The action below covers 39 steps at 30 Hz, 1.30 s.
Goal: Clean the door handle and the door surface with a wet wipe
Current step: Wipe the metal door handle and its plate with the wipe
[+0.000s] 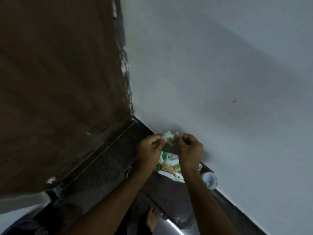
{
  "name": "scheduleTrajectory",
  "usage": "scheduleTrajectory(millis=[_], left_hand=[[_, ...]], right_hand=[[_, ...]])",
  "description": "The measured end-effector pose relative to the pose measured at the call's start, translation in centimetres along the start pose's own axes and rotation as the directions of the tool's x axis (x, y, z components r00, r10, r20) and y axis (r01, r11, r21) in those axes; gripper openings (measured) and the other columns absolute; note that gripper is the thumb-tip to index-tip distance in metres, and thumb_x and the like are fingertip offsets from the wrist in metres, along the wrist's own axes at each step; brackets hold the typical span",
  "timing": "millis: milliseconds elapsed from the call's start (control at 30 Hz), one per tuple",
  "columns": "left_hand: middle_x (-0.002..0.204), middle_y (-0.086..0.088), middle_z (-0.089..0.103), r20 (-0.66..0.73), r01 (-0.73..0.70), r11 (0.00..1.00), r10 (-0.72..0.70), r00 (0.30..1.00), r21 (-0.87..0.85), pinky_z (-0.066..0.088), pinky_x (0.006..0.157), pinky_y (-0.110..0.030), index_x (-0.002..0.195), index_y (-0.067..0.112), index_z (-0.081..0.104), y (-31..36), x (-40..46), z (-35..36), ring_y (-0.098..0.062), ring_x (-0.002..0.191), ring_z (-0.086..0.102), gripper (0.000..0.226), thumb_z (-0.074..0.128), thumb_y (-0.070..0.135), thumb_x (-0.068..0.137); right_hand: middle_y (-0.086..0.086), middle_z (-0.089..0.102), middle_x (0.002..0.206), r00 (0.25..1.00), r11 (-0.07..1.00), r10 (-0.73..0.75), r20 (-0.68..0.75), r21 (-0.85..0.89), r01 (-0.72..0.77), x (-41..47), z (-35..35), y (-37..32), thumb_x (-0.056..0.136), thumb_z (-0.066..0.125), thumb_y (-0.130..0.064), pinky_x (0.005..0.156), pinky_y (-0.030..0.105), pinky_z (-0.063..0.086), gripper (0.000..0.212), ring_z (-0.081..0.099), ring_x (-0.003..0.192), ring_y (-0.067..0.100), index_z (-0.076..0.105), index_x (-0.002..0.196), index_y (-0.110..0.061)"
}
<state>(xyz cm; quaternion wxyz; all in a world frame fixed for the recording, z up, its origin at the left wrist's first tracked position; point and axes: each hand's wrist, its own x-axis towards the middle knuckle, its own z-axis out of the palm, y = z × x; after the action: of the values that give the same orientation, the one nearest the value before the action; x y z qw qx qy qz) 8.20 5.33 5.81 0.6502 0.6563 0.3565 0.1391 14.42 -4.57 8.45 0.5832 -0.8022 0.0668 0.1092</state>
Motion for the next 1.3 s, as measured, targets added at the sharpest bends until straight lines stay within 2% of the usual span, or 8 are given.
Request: scheduleTrajectory(millis=[167, 300, 400, 533, 700, 1000, 1133, 1300], left_hand=[[0.093, -0.009, 0.079, -0.134, 0.037, 0.881, -0.113, 0.985, -0.472, 0.059, 0.068, -0.027, 0.110, 0.008, 0.072, 4.1, -1.9, -7.4, -0.022, 0.079, 0.076, 0.020, 0.069, 0.006, 0.091], [0.094, -0.007, 0.079, -0.333, -0.121, 0.829, -0.083, 0.939, -0.547, 0.060, 0.071, -0.026, 0.112, 0.004, 0.070, 6.8, -5.1, -14.0, -0.022, 0.083, 0.075, 0.020, 0.065, 0.005, 0.093], [0.097, -0.006, 0.079, -0.492, -0.226, 0.865, -0.027, 0.870, -0.448, 0.060, 0.073, -0.025, 0.107, 0.007, 0.074, 7.7, -9.4, -19.2, -0.022, 0.088, 0.076, 0.016, 0.065, 0.007, 0.093], [0.092, -0.003, 0.080, -0.680, -0.287, 0.897, -0.020, 0.733, -0.335, 0.060, 0.072, -0.025, 0.095, 0.017, 0.081, 8.3, -15.8, -25.2, -0.020, 0.086, 0.076, 0.013, 0.074, 0.010, 0.086], [0.106, -0.008, 0.077, -0.704, -0.310, 0.878, -0.041, 0.709, -0.364, 0.058, 0.085, -0.033, 0.109, 0.016, 0.078, 8.1, -22.6, -32.2, -0.025, 0.102, 0.073, 0.020, 0.071, 0.019, 0.090], [0.087, 0.006, 0.079, -0.843, -0.234, 0.950, -0.052, 0.535, -0.207, 0.055, 0.063, -0.018, 0.092, 0.031, 0.080, 6.8, -26.2, -41.8, -0.014, 0.081, 0.075, 0.012, 0.075, 0.024, 0.085], [0.089, 0.008, 0.079, -0.821, -0.234, 0.953, -0.028, 0.571, -0.195, 0.055, 0.070, -0.014, 0.095, 0.030, 0.080, 6.9, -26.1, -45.9, -0.008, 0.086, 0.074, 0.016, 0.070, 0.017, 0.091], [0.104, 0.012, 0.077, -0.759, -0.257, 0.944, 0.010, 0.651, -0.207, 0.054, 0.087, -0.020, 0.107, 0.031, 0.075, 6.8, -26.1, -49.9, -0.005, 0.101, 0.071, 0.026, 0.063, 0.011, 0.096]], right_hand=[[0.001, 0.077, 0.071, 0.968, 0.995, -0.031, 0.249, 0.104, 0.005, -2.9, 4.2, -4.8, 0.090, 0.074, -0.003, 0.066, 0.032, 0.061, 0.011, 0.074, 0.069, 0.020, 0.075, 0.084, -0.012], [0.012, 0.078, 0.090, 0.855, 0.986, -0.157, 0.494, 0.123, 0.110, -7.4, 8.0, -8.6, 0.094, 0.065, 0.008, 0.077, 0.036, 0.064, 0.015, 0.075, 0.085, 0.029, 0.077, 0.097, -0.002], [0.003, 0.081, 0.097, 0.681, 0.968, -0.250, 0.688, 0.155, 0.199, -12.7, 10.4, -10.8, 0.094, 0.063, 0.007, 0.080, 0.027, 0.063, 0.026, 0.077, 0.091, 0.019, 0.079, 0.103, -0.011], [-0.009, 0.079, 0.110, 0.326, 0.965, -0.249, 0.912, 0.206, 0.163, -20.6, 13.2, -12.8, 0.093, 0.071, -0.009, 0.084, 0.016, 0.057, 0.028, 0.073, 0.105, 0.008, 0.075, 0.119, -0.019], [-0.017, 0.069, 0.124, 0.178, 0.938, -0.257, 0.950, 0.200, 0.284, -28.8, 16.9, -13.6, 0.090, 0.076, -0.016, 0.094, 0.021, 0.057, 0.050, 0.066, 0.114, -0.003, 0.061, 0.132, -0.039], [-0.016, 0.074, 0.103, 0.127, 0.826, -0.410, 0.903, 0.309, 0.472, -39.4, 22.6, -14.9, 0.092, 0.072, -0.005, 0.082, 0.007, 0.053, 0.036, 0.068, 0.099, -0.005, 0.073, 0.099, -0.040], [-0.018, 0.068, 0.114, 0.069, 0.779, -0.416, 0.907, 0.316, 0.542, -42.5, 25.6, -15.6, 0.094, 0.072, -0.012, 0.088, 0.005, 0.050, 0.029, 0.064, 0.106, -0.009, 0.072, 0.120, -0.025], [-0.019, 0.074, 0.100, 0.210, 0.789, -0.442, 0.872, 0.266, 0.554, -44.4, 29.4, -16.9, 0.090, 0.074, -0.006, 0.086, 0.014, 0.057, 0.027, 0.070, 0.098, -0.004, 0.078, 0.112, -0.021]])
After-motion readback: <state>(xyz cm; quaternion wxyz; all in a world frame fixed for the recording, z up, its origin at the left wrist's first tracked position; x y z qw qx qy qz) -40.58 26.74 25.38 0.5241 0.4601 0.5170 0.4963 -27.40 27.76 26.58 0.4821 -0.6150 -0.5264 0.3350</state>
